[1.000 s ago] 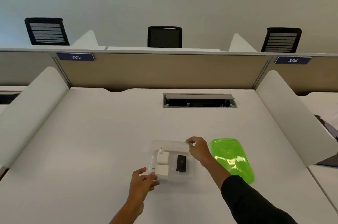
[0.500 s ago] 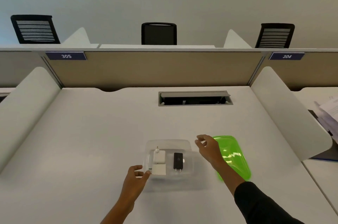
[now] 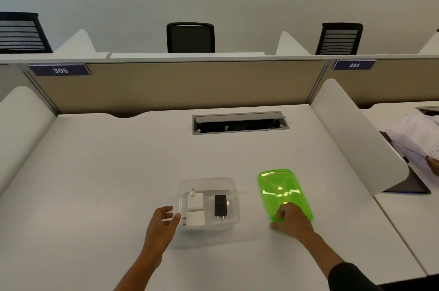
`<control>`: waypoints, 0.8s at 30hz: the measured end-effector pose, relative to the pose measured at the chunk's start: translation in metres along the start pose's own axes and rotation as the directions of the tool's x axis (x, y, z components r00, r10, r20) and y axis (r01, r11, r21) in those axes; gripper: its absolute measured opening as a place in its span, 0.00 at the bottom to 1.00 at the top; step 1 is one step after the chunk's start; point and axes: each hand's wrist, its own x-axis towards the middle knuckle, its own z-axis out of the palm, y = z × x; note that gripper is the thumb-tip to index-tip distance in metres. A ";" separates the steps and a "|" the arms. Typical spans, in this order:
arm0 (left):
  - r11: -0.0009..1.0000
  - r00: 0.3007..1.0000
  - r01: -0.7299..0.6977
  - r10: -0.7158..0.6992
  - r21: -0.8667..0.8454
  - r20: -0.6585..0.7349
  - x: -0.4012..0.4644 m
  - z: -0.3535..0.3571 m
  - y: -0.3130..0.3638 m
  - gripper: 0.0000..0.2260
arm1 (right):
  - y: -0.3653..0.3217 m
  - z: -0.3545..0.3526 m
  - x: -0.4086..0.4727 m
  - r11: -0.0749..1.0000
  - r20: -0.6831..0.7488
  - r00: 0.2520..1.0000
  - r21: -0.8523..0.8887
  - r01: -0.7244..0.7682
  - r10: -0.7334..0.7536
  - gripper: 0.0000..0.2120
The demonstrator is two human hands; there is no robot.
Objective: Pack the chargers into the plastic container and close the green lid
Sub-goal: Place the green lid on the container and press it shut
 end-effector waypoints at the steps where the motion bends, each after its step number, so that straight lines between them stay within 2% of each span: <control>1: 1.000 1.000 0.002 -0.002 -0.001 0.003 0.000 0.001 0.000 0.20 | 0.002 0.003 -0.002 1.000 -0.005 1.000 -0.007 -0.001 0.001 0.19; 8: 1.000 1.000 0.002 -0.002 -0.001 0.007 -0.001 0.001 0.001 0.19 | 0.005 0.017 -0.003 0.996 -0.037 0.997 -0.063 0.068 -0.070 0.13; 11: 1.000 1.000 0.000 0.000 -0.005 -0.002 -0.001 -0.001 0.001 0.19 | 0.002 0.015 -0.004 0.985 -0.128 0.981 -0.112 0.130 -0.144 0.09; 13: 1.000 1.000 -0.005 0.004 -0.015 -0.014 -0.001 -0.002 0.000 0.19 | 0.001 0.009 -0.002 0.973 -0.273 0.934 -0.090 0.214 -0.231 0.07; 17: 0.998 0.997 -0.053 0.051 -0.033 -0.062 -0.001 -0.004 0.000 0.19 | -0.006 -0.015 0.007 0.919 -0.544 0.766 -0.024 0.394 -0.343 0.10; 22: 0.993 0.985 -0.113 0.117 0.042 -0.130 -0.002 -0.003 0.012 0.19 | -0.026 -0.048 0.023 0.821 -0.669 0.658 0.122 0.557 -0.347 0.06; 24: 0.987 0.977 -0.154 0.160 0.054 -0.140 -0.004 -0.003 0.021 0.19 | -0.041 -0.061 0.027 0.766 -0.704 0.642 0.220 0.604 -0.304 0.04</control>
